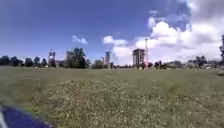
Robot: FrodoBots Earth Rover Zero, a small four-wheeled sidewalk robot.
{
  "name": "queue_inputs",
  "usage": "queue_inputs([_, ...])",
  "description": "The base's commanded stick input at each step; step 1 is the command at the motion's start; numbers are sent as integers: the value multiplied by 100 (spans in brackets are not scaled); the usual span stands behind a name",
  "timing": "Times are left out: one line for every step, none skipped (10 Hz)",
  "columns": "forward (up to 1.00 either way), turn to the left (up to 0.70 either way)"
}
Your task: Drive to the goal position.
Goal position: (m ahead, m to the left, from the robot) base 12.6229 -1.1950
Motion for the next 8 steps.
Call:
queue_inputs([70,0])
queue_inputs([70,0])
queue_inputs([70,0])
queue_inputs([70,0])
queue_inputs([70,0])
queue_inputs([70,0])
queue_inputs([70,0])
queue_inputs([70,0])
